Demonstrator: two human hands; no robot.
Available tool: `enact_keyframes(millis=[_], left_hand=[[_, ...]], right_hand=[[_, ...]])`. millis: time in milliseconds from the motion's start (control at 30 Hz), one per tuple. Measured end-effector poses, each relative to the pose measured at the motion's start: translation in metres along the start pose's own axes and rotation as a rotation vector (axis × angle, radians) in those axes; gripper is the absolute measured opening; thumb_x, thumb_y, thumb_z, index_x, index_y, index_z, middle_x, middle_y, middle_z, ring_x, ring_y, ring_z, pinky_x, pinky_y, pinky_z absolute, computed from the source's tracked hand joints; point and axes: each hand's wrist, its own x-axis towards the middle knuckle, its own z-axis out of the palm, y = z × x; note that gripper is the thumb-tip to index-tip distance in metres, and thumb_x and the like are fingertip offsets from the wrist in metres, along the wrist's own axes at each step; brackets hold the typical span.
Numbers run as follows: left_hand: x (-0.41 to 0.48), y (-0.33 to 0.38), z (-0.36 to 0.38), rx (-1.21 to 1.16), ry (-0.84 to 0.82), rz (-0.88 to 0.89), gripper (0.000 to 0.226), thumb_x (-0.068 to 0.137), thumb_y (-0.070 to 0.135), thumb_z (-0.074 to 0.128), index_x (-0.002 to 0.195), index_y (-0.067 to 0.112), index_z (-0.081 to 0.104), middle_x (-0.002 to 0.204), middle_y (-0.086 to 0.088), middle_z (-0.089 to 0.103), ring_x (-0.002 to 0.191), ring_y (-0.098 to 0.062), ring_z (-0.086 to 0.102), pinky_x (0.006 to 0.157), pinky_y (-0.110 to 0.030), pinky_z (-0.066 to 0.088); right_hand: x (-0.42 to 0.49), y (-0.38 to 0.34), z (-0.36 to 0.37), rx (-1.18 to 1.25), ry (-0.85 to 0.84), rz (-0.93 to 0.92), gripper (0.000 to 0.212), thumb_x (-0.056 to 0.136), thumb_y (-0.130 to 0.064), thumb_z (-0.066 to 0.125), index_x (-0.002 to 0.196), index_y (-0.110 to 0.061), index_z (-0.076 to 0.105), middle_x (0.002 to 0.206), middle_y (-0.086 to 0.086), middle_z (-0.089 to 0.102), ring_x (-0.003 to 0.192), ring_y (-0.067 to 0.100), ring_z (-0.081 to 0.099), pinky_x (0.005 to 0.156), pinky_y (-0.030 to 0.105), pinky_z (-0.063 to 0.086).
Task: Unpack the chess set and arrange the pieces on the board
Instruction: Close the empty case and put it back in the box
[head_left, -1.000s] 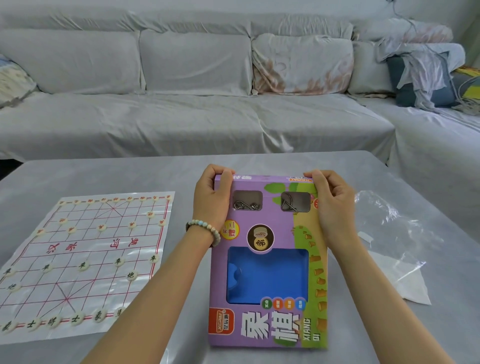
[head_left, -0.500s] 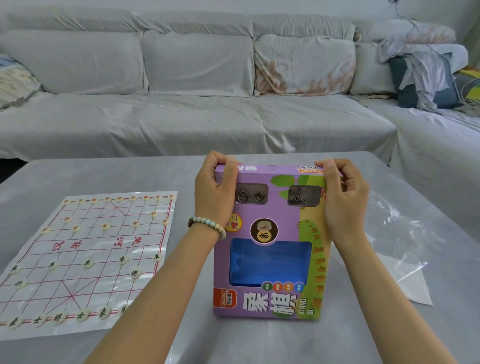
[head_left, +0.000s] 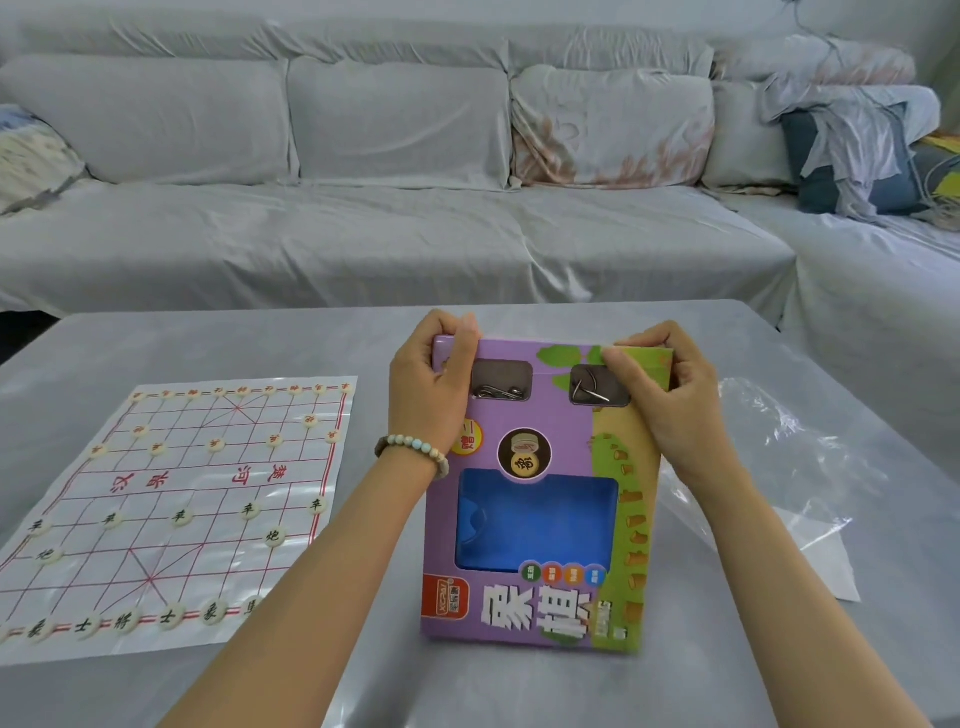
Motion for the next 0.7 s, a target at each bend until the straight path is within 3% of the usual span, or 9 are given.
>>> enact_keyframes(millis=[133,200,267,333,433,500,567,633,700], left_hand=[[-0.003,-0.021,0.002,0.105,-0.145,-0.159,0.033,0.096,0.04,0.039,0.098,0.013,0.057,0.091,0.002,0.062,0.08,-0.012,0.057,0.068,-0.02,0.046],[-0.012,-0.031,-0.001,0.089,-0.222,-0.266,0.036,0.095,0.044,0.037,0.122,0.024,0.047,0.113,0.012,0.054,0.095,-0.004,0.053,0.077,-0.016,0.042],[-0.021,-0.043,-0.006,0.088,-0.247,-0.346,0.047,0.094,0.045,0.038,0.137,0.026,0.034,0.129,0.012,0.043,0.109,-0.003,0.044,0.09,-0.021,0.038],[-0.024,-0.056,-0.014,0.196,-0.217,-0.356,0.053,0.093,0.046,0.043,0.14,0.023,0.033,0.138,0.005,0.042,0.117,-0.009,0.044,0.1,-0.029,0.037],[-0.021,-0.075,-0.021,0.387,-0.186,-0.352,0.064,0.088,0.047,0.052,0.141,0.017,0.032,0.139,-0.006,0.044,0.126,-0.024,0.042,0.105,-0.042,0.037],[-0.022,-0.08,-0.019,0.344,-0.198,-0.429,0.067,0.083,0.049,0.059,0.138,0.02,0.033,0.134,-0.005,0.045,0.12,-0.021,0.045,0.103,-0.04,0.039],[-0.026,-0.085,-0.011,0.232,-0.197,-0.465,0.06,0.075,0.053,0.066,0.123,0.026,0.041,0.121,0.001,0.05,0.104,-0.015,0.053,0.096,-0.039,0.046],[-0.03,-0.092,-0.003,0.181,-0.178,-0.469,0.066,0.069,0.058,0.069,0.119,0.024,0.043,0.115,0.003,0.051,0.1,-0.014,0.056,0.09,-0.039,0.05],[-0.032,-0.101,0.005,0.17,-0.205,-0.476,0.073,0.07,0.055,0.07,0.127,0.021,0.041,0.119,0.001,0.052,0.101,-0.011,0.056,0.086,-0.031,0.051]], right_hand=[[-0.003,0.019,0.003,-0.01,0.043,0.176,0.032,0.076,-0.034,0.075,0.072,-0.011,0.052,0.067,0.005,0.057,0.059,0.013,0.056,0.054,0.028,0.045],[-0.001,0.027,0.004,0.033,0.147,0.213,0.031,0.077,-0.033,0.075,0.071,-0.012,0.053,0.066,0.005,0.055,0.06,0.014,0.053,0.056,0.028,0.043],[0.003,0.034,0.001,0.117,0.298,0.264,0.023,0.078,-0.032,0.074,0.072,-0.016,0.058,0.067,0.001,0.057,0.061,0.011,0.054,0.057,0.026,0.045],[0.007,0.044,-0.001,0.267,0.39,0.36,0.017,0.081,-0.032,0.072,0.081,-0.017,0.065,0.07,0.0,0.062,0.062,0.01,0.058,0.058,0.024,0.048],[0.005,0.058,0.006,0.434,0.383,0.497,0.015,0.085,-0.033,0.066,0.082,-0.019,0.065,0.067,-0.002,0.062,0.06,0.011,0.056,0.058,0.025,0.05],[0.005,0.062,0.013,0.425,0.421,0.511,0.017,0.089,-0.031,0.061,0.076,-0.02,0.063,0.055,-0.008,0.06,0.052,0.008,0.052,0.054,0.022,0.046],[0.009,0.064,0.02,0.44,0.475,0.517,0.023,0.093,-0.029,0.055,0.073,-0.019,0.06,0.049,-0.009,0.057,0.043,0.008,0.049,0.048,0.02,0.043],[0.018,0.073,0.024,0.488,0.514,0.527,0.028,0.096,-0.027,0.049,0.072,-0.017,0.059,0.054,-0.007,0.06,0.045,0.01,0.053,0.049,0.023,0.044],[0.025,0.08,0.029,0.516,0.525,0.563,0.029,0.098,-0.028,0.046,0.075,-0.018,0.061,0.069,-0.004,0.064,0.06,0.012,0.057,0.061,0.028,0.048]])
